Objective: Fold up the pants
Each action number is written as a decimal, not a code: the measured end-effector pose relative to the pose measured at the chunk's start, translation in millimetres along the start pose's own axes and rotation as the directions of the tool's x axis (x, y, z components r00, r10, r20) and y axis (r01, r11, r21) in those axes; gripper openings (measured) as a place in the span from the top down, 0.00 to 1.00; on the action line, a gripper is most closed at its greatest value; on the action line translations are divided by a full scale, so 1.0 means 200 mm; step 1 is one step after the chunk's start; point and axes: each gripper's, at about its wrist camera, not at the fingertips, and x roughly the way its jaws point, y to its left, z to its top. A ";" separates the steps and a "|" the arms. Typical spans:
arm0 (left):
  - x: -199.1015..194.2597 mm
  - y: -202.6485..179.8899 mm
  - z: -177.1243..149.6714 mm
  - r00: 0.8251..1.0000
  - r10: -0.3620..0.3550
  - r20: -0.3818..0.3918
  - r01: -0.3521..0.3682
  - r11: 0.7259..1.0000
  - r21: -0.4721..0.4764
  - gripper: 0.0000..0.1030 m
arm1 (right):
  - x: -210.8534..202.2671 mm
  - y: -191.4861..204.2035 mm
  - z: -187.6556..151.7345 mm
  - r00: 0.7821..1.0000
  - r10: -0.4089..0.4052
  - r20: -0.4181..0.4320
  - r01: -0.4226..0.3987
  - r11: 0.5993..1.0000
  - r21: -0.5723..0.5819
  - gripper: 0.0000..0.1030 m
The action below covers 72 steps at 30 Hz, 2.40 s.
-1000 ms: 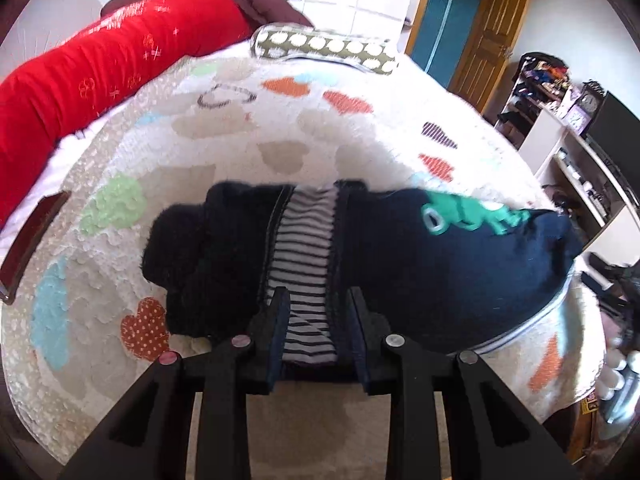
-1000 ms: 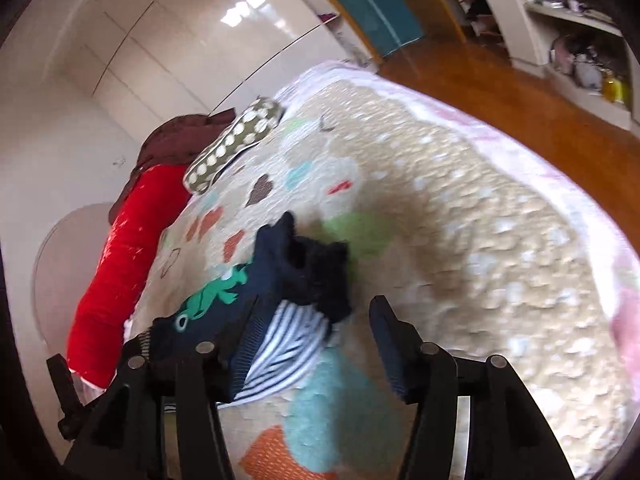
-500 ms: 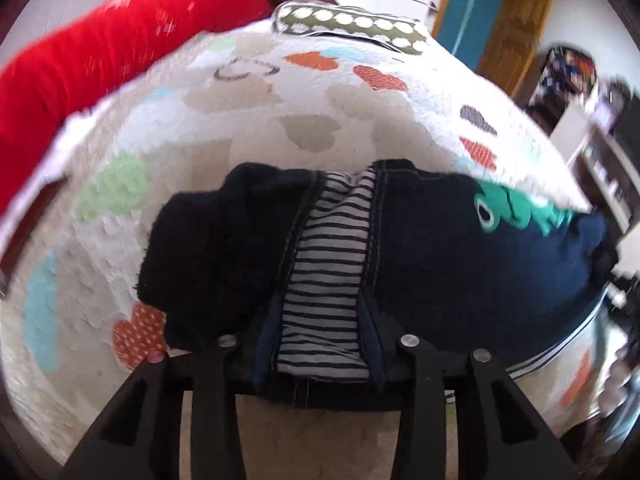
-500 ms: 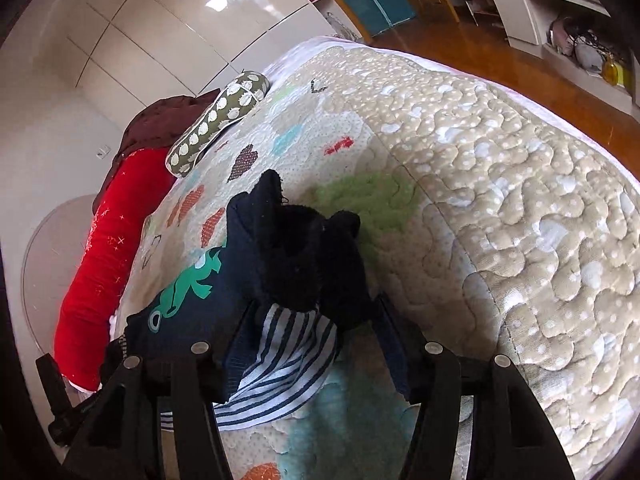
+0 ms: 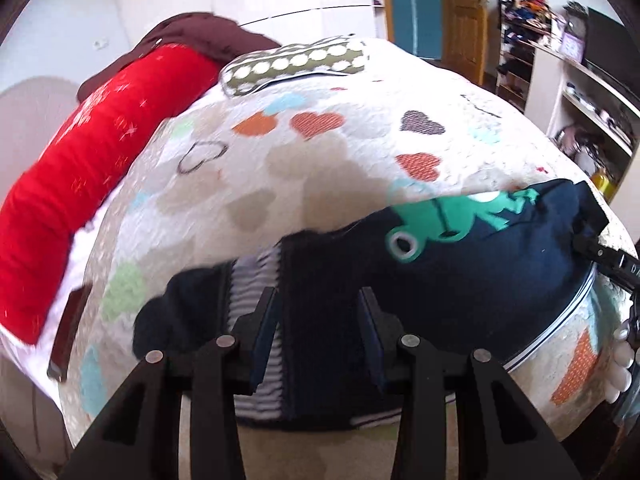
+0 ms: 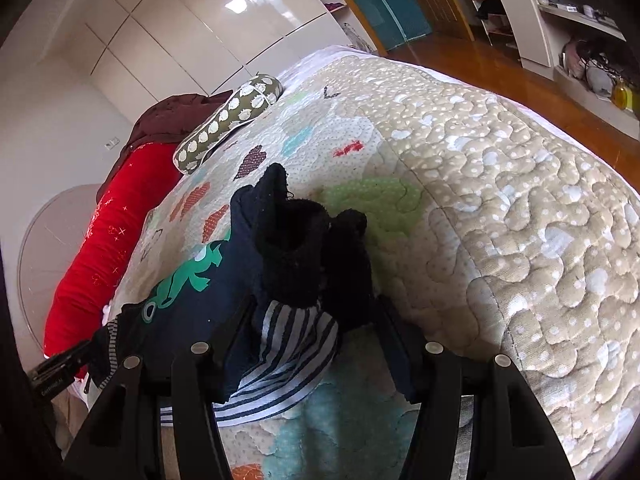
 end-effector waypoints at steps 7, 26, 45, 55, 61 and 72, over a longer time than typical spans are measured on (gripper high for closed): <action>0.05 -0.20 0.17 0.999 -0.048 -0.005 0.048 0.996 0.071 0.61 | -0.03 0.01 -0.04 1.000 -0.002 0.018 0.003 0.999 -0.040 0.39; 0.50 -1.21 0.67 0.775 -0.539 -0.330 0.603 0.787 0.131 0.50 | -0.03 0.05 -0.08 0.998 -0.022 0.057 0.028 0.994 -0.107 0.39; 0.25 -0.86 0.57 0.754 -0.612 -0.239 0.647 0.755 0.109 0.91 | -0.08 0.35 0.00 0.996 0.062 0.060 -0.047 0.973 -0.228 0.85; 0.08 -0.08 0.28 0.927 -0.375 0.002 0.373 0.923 -0.092 0.64 | 0.29 0.86 -0.22 0.964 0.140 -0.224 -0.223 0.888 -0.402 0.77; -0.11 0.30 0.00 0.966 -0.231 0.119 0.253 0.937 -0.241 0.41 | 0.21 0.93 -0.24 0.947 0.155 -0.281 -0.267 0.867 -0.421 0.57; -0.09 0.60 -0.32 0.992 -0.096 0.083 0.122 0.900 -0.418 0.41 | 0.35 1.08 -0.19 0.967 0.012 -0.254 -0.131 0.878 -0.460 0.76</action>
